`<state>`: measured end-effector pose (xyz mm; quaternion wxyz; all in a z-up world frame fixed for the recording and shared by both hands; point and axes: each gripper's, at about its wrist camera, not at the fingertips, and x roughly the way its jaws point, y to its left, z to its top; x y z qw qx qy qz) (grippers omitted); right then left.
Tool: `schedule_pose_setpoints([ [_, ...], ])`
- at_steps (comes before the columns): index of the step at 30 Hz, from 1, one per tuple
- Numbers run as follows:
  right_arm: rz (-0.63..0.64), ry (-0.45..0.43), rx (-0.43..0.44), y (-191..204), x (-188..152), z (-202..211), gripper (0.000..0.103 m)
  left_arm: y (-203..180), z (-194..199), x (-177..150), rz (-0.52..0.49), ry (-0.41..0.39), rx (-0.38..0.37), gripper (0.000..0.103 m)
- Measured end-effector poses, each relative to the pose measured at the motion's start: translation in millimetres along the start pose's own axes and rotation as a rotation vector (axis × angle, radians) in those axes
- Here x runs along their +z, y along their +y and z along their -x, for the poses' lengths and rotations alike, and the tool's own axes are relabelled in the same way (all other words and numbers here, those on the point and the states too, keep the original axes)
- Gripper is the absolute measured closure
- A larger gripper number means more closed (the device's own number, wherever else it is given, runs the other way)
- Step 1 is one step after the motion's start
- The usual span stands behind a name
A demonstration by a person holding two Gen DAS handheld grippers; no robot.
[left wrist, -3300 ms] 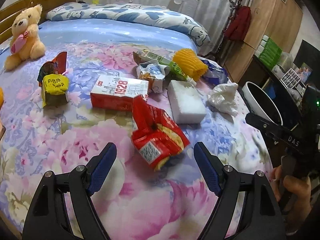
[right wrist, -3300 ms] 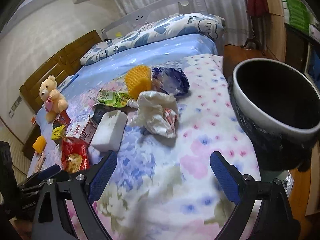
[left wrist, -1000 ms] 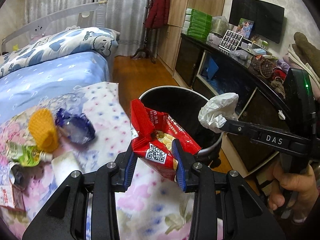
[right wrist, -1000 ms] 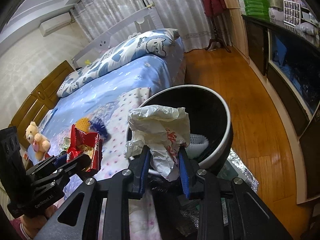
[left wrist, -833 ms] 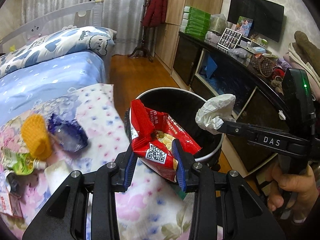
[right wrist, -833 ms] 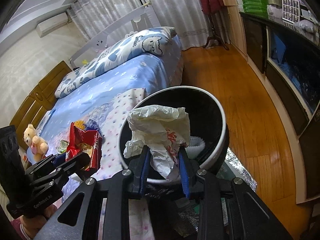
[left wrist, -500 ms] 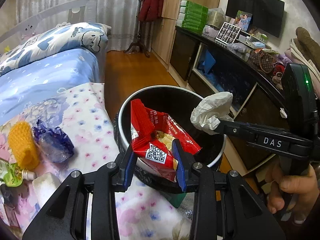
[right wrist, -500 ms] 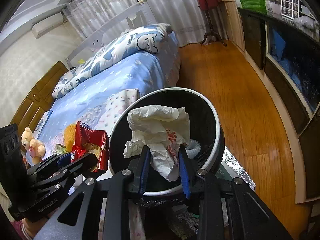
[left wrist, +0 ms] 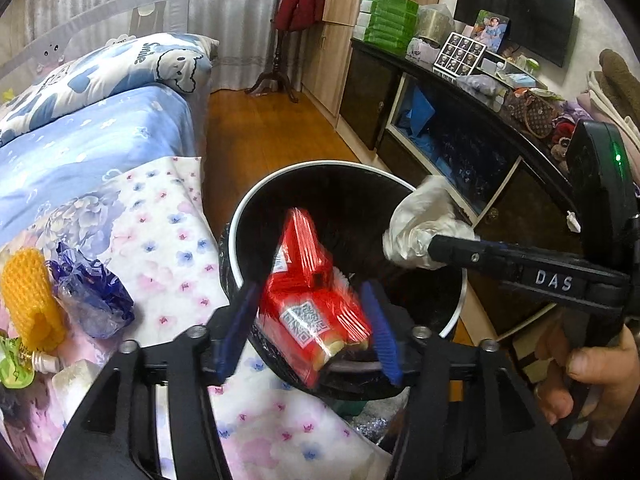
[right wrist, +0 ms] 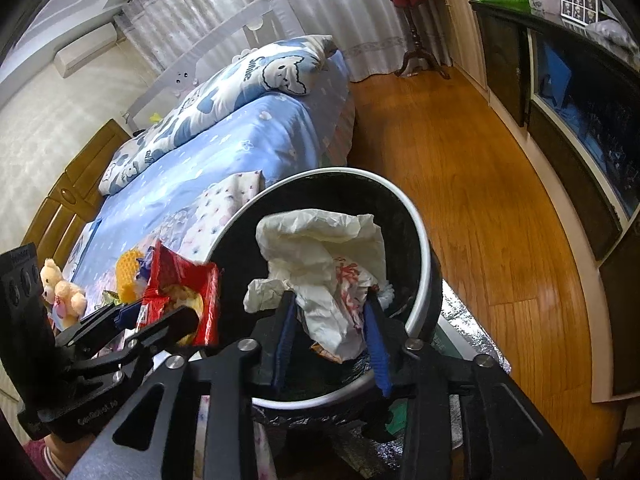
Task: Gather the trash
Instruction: 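Move both held items over the bin and open both tools, then return both tools back over the bed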
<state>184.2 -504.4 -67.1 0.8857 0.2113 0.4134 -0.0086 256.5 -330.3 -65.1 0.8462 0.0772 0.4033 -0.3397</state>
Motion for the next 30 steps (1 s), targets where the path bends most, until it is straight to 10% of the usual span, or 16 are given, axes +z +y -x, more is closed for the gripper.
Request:
schedule_pose_setpoints([
  [14, -0.015, -0.073, 0.015, 18, -18, 21, 0.027, 36, 49, -64, 0.11, -0.032, 0.039, 0.036],
  [30, 0.12, -0.012, 0.1, 120, -83, 7, 0.012, 123, 137, -154, 0.275, -0.089, 0.223, 0.027],
])
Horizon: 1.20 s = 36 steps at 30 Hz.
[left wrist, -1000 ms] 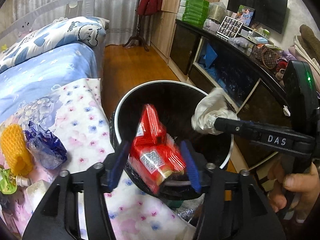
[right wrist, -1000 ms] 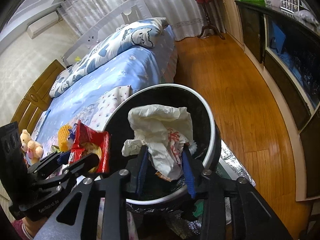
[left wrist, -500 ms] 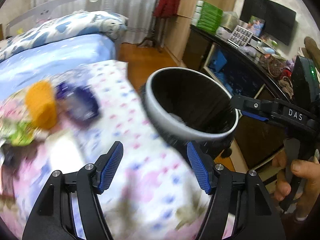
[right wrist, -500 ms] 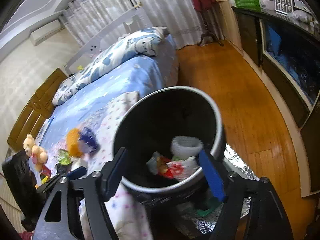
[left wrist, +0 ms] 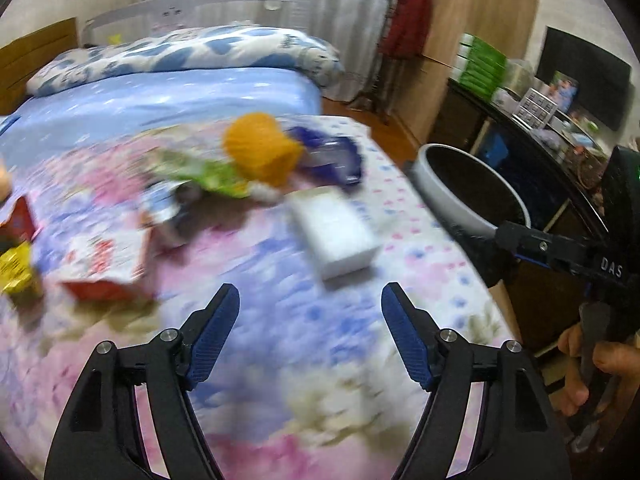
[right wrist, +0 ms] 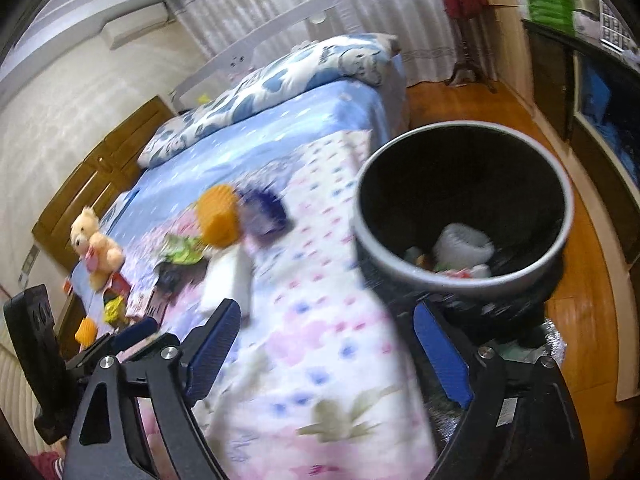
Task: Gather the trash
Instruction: 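Return both tools back over the bed, then grasp the white red-printed milk carton with left tool while right tool grasps white sponge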
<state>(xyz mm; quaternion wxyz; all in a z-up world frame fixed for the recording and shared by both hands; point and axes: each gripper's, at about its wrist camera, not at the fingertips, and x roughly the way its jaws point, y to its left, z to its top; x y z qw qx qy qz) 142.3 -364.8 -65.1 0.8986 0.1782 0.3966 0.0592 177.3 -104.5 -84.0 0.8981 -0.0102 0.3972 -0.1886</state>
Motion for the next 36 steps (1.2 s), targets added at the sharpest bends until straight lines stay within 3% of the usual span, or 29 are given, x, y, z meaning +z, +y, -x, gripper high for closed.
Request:
schedule_pose_setpoints([
  [15, 0.096, 0.072, 0.052, 66, -24, -38, 0.011, 86, 18, -20, 0.189, -0.008, 0.134, 0.022],
  [22, 0.117, 0.105, 0.057, 77, -22, -60, 0.011, 101, -5, -5, 0.204, 0.002, 0.234, 0.022],
  [27, 0.128, 0.111, 0.066, 82, -21, -68, 0.011, 123, -24, -5, 0.245, 0.052, 0.297, 0.022],
  [36, 0.137, 0.128, 0.086, 92, -17, -88, 0.011, 166, 13, -26, 0.275, 0.05, 0.363, 0.022],
])
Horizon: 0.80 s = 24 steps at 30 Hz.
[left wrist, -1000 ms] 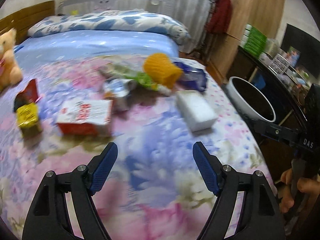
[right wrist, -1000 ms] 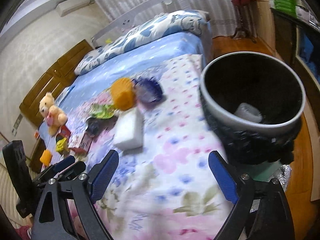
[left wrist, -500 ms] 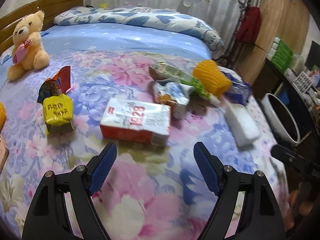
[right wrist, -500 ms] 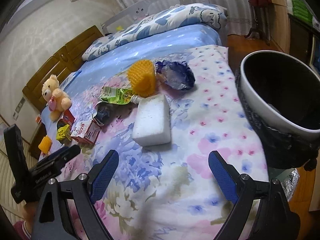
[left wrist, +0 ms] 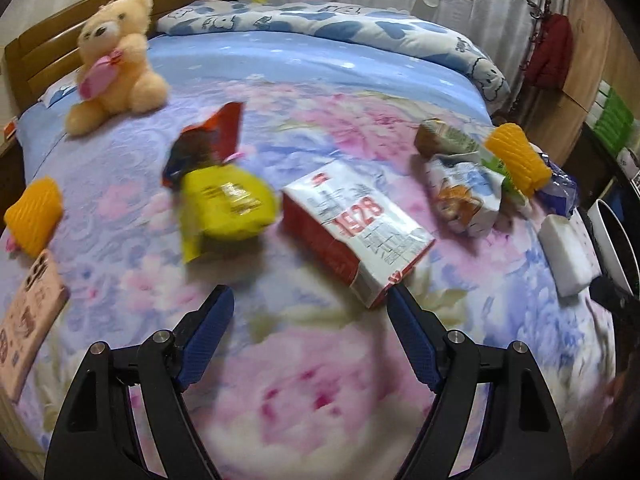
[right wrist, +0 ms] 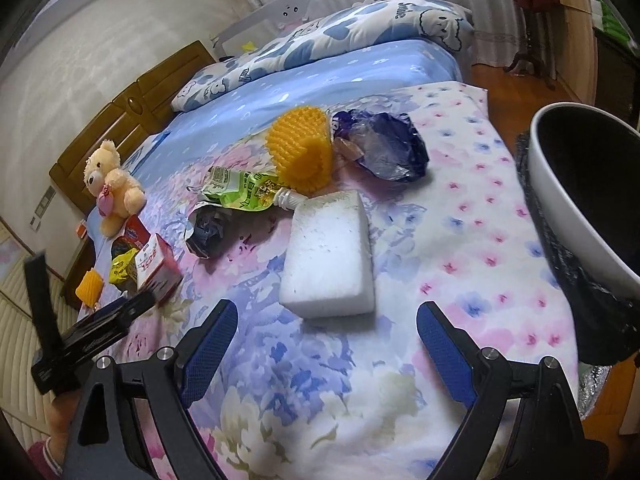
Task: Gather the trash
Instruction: 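Grasp the white red-printed milk carton with left tool while right tool grasps white sponge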
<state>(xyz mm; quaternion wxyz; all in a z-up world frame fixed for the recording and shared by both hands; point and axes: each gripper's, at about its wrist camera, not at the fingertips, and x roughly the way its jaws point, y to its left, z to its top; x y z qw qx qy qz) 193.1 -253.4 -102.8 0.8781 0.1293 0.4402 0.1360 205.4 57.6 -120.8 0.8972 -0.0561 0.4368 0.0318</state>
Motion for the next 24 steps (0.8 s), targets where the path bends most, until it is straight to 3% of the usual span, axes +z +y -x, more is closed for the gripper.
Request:
schedule_pose_setpoints([
  [6, 0.011, 0.006, -0.031, 3, 8, -15, 0.012, -25, 3, 6, -0.011, -0.005, -0.079, 0.022],
  [10, 0.018, 0.009, -0.065, 2, 13, -22, 0.014, -44, -13, 19, -0.019, 0.01, -0.016, 0.022],
  [12, 0.021, 0.007, -0.081, 1, 17, -24, 0.019, -43, -24, 26, 0.014, 0.029, 0.024, 0.022],
  [17, 0.051, 0.006, -0.111, 8, 23, -33, 0.021, -35, -39, 33, 0.051, 0.044, 0.072, 0.024],
  [18, 0.069, 0.002, -0.129, 11, 23, -35, 0.024, -33, -40, 32, 0.049, 0.046, 0.074, 0.028],
  [19, 0.082, 0.0, -0.144, 12, 23, -36, 0.027, -32, -40, 30, 0.043, 0.047, 0.073, 0.041],
  [21, 0.117, -0.002, -0.177, 16, 22, -37, 0.048, -30, -37, 27, 0.024, 0.037, 0.058, 0.044],
  [24, 0.13, 0.002, -0.151, 16, 19, -33, 0.056, -29, -27, 20, 0.018, 0.028, -0.016, 0.048],
])
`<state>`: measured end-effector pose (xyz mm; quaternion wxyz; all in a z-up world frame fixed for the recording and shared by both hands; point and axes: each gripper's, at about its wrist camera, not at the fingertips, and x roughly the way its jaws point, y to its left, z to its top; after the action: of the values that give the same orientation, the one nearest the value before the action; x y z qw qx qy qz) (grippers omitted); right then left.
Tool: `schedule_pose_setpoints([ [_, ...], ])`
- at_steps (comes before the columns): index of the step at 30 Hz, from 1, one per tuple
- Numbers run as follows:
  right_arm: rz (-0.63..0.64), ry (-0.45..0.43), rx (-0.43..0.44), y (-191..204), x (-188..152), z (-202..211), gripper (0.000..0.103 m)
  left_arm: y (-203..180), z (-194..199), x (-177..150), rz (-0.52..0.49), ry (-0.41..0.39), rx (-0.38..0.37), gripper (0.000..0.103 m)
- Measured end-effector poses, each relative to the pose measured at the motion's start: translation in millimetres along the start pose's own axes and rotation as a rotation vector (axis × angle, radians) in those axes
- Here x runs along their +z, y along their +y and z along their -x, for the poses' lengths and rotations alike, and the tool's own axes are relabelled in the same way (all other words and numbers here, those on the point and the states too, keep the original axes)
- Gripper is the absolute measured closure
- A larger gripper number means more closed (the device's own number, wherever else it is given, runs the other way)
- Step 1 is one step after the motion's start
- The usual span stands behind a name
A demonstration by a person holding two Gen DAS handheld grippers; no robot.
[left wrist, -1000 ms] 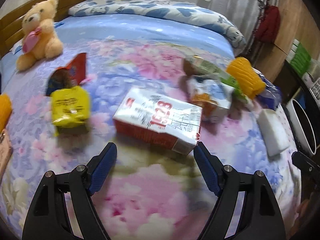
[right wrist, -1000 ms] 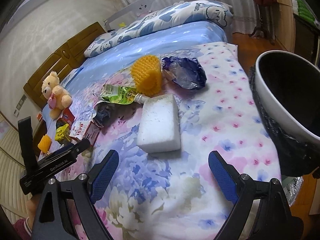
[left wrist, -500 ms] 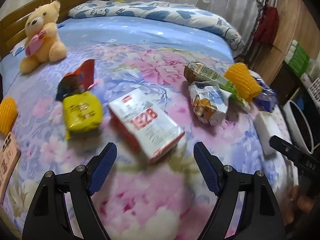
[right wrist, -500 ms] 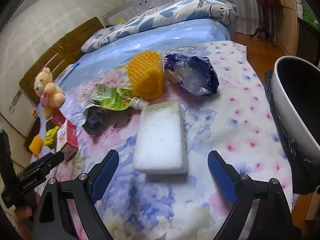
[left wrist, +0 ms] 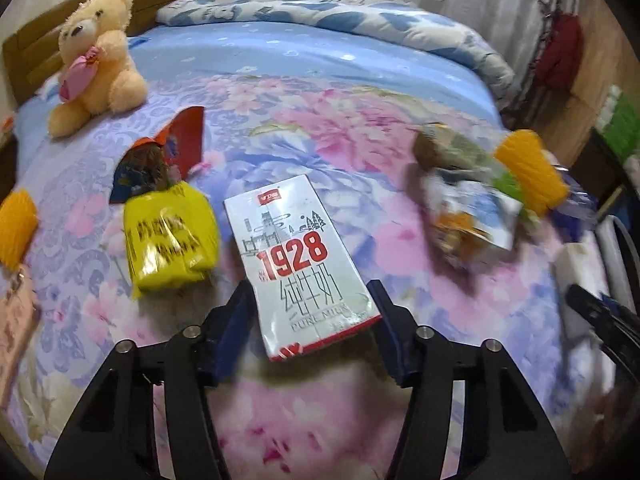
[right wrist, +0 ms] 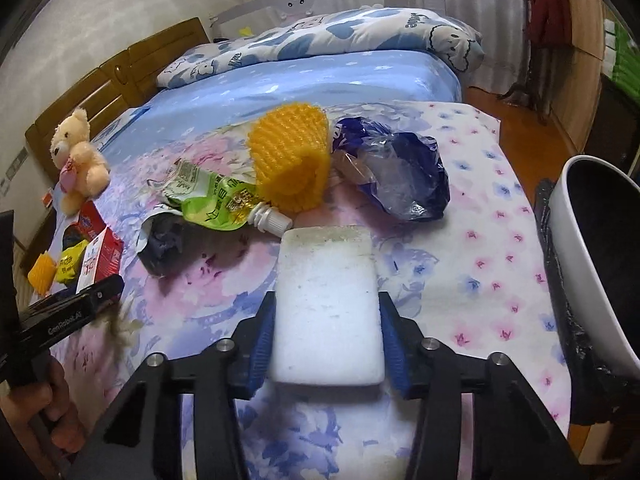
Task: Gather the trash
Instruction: 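Grasp the white red-printed milk carton with left tool while right tool grasps white sponge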
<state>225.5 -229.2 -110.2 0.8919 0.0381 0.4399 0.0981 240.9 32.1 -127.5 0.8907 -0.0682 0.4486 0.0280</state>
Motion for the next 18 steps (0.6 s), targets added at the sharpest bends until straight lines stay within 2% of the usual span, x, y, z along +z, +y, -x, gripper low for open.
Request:
schedule_pose_setpoints([
  [5, -0.029, -0.017, 0.045, -6, -8, 20, 0.056, -23, 27, -20, -0.105, -0.045, -0.11, 0.056],
  [8, -0.048, -0.027, 0.061, -13, -14, 34, 0.056, -40, 37, -29, -0.159, -0.053, -0.163, 0.056],
  [15, -0.119, -0.04, 0.065, -43, -28, 62, 0.056, -79, 52, -39, -0.265, -0.061, -0.222, 0.056],
  [18, -0.143, -0.049, 0.061, -54, -35, 72, 0.056, -85, 51, -42, -0.272, -0.056, -0.242, 0.056],
])
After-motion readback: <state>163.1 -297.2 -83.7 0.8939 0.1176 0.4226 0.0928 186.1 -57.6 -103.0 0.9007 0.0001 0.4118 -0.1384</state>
